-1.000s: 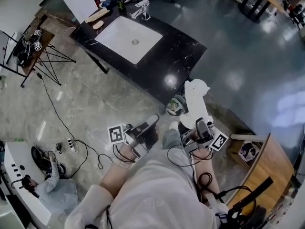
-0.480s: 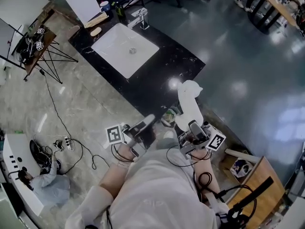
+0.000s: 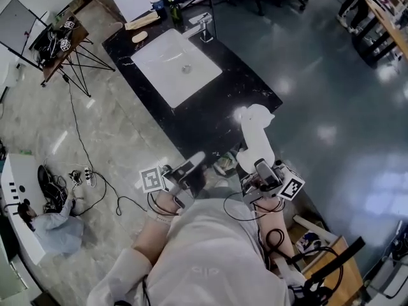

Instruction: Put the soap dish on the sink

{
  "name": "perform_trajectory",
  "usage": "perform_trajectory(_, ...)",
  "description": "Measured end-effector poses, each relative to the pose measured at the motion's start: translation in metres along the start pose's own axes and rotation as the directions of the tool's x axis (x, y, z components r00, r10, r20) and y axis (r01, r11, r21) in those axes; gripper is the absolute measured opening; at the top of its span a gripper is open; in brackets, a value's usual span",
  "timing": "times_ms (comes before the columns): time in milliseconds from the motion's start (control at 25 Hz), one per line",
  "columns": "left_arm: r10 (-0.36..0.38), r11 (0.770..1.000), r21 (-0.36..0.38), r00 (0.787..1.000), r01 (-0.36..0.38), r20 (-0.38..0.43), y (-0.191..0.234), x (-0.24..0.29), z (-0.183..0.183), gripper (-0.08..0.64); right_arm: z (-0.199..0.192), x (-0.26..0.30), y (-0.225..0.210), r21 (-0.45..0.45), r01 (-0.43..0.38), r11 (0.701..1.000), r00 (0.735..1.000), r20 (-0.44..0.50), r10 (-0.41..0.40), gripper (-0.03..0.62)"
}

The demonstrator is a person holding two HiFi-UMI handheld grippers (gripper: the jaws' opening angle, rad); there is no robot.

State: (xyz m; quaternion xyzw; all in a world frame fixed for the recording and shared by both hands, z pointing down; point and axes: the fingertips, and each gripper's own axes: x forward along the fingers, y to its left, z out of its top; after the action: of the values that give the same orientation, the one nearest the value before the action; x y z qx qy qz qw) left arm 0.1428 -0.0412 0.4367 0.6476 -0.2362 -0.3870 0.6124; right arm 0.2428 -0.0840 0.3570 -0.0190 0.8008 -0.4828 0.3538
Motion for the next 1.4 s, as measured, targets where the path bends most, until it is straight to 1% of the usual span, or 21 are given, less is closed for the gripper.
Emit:
perform_trajectory(160, -0.009, 1.0, 0.008, 0.999, 0.009, 0.037, -0.008, -0.002, 0.014, 0.008, 0.006, 0.019, -0.009, 0.038, -0.013, 0.999, 1.0, -0.008, 0.013, 0.5)
perform_trajectory(360, -0.029, 0.999, 0.04, 0.998, 0.027, 0.048, -0.02, -0.008, 0.031, 0.008, 0.003, 0.042, -0.019, 0.052, -0.023, 0.998, 0.999, -0.037, 0.025, 0.5)
perform_trajectory(480, -0.032, 0.997, 0.066, 0.998, 0.028, 0.053, -0.026, -0.01, 0.048, 0.009, 0.001, 0.057, -0.027, 0.056, -0.03, 0.998, 0.998, -0.052, 0.033, 0.5)
perform_trajectory(600, -0.031, 0.997, 0.079, 0.997, 0.025, 0.069, -0.029, -0.015, 0.063, 0.026, -0.006, 0.072, -0.036, 0.062, -0.028, 0.998, 0.996, -0.078, 0.033, 0.5)
perform_trajectory(760, -0.026, 0.996, 0.088, 0.996, 0.018, 0.088, -0.031, -0.021, 0.082, 0.095, -0.013, 0.091, -0.046, 0.066, -0.027, 0.997, 0.994, -0.107, 0.034, 0.5)
perform_trajectory(1000, -0.013, 0.995, 0.095, 0.992, 0.001, 0.126, -0.026, -0.03, 0.106, 0.107, -0.023, 0.112, -0.067, 0.076, -0.009, 0.997, 0.989, -0.145, 0.02, 0.5)
perform_trajectory(1080, 0.01, 0.991, 0.134, 0.992, -0.027, 0.125, -0.025, -0.033, 0.111, 0.123, -0.028, 0.119, -0.074, 0.07, 0.005, 0.998, 0.986, -0.168, 0.007, 0.5)
perform_trajectory(1120, 0.036, 0.983, 0.174, 0.992, -0.056, 0.121, -0.024, -0.035, 0.113, 0.132, -0.031, 0.123, -0.078, 0.067, 0.01, 0.998, 0.984, -0.179, 0.002, 0.5)
perform_trajectory(1160, 0.069, 0.969, 0.227, 0.991, -0.094, 0.115, -0.022, -0.037, 0.117, 0.141, -0.034, 0.127, -0.083, 0.064, 0.014, 0.998, 0.982, -0.191, -0.002, 0.5)
perform_trajectory(1200, 0.107, 0.946, 0.296, 0.988, -0.135, 0.109, -0.021, -0.039, 0.121, 0.147, -0.037, 0.132, -0.088, 0.058, 0.018, 0.998, 0.979, -0.204, -0.006, 0.5)
perform_trajectory(1280, 0.171, 0.88, 0.432, 0.98, -0.198, 0.102, -0.022, -0.043, 0.132, 0.164, -0.045, 0.141, -0.097, 0.038, 0.025, 0.999, 0.972, -0.236, -0.015, 0.5)
perform_trajectory(1320, 0.189, 0.851, 0.478, 0.976, -0.217, 0.105, -0.023, -0.045, 0.137, 0.17, -0.049, 0.147, -0.101, 0.029, 0.028, 0.999, 0.967, -0.253, -0.02, 0.5)
perform_trajectory(1400, 0.202, 0.805, 0.545, 0.972, -0.236, 0.122, -0.02, -0.049, 0.148, 0.186, -0.057, 0.158, -0.109, 0.017, 0.034, 0.999, 0.959, -0.283, -0.028, 0.5)
